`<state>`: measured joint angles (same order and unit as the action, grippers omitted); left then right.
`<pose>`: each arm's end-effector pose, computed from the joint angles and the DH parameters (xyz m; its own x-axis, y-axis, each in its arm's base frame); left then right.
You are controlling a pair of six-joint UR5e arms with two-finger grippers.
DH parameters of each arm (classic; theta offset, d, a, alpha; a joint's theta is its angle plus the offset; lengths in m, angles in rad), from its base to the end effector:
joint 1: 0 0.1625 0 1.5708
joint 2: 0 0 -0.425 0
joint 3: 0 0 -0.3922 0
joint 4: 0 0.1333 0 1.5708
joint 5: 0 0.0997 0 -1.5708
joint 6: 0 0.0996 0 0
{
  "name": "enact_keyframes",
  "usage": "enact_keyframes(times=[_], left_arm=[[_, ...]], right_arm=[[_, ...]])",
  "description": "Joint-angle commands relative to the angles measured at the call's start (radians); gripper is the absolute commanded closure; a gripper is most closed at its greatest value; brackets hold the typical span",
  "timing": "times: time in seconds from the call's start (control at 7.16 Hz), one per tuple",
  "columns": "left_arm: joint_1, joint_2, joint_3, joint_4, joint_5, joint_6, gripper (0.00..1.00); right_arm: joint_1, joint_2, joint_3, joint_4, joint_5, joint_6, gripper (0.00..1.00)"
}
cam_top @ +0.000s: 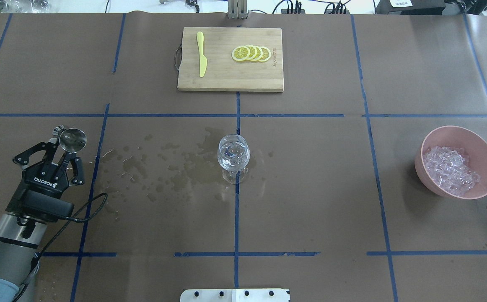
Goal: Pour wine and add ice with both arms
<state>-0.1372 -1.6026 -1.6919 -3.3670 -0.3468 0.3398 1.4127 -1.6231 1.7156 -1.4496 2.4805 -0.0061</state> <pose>0.3610 -0.2790 0.4224 0.9820 0.1879 -0.0178 0.0409 -0.1200 0.9919 -0.0214 -0.4813 0.5893 0.5790 -0.2679 0.7701 0.1574 0.9634 0.2168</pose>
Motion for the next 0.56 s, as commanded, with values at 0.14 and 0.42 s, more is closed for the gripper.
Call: enact_keyframes(times=[0.14,0.42], left_arm=[[-0.001,-0.016,-0.008,-0.002,-0.052,-0.156,1.0],[-0.004,-0.016,-0.023,-0.009,-0.103,-0.266,1.0]], right_arm=[[0.0,-0.001,0.002,0.0,0.0,0.0,0.0],[0.0,-0.001,0.002,0.0,0.0,0.0,0.0]])
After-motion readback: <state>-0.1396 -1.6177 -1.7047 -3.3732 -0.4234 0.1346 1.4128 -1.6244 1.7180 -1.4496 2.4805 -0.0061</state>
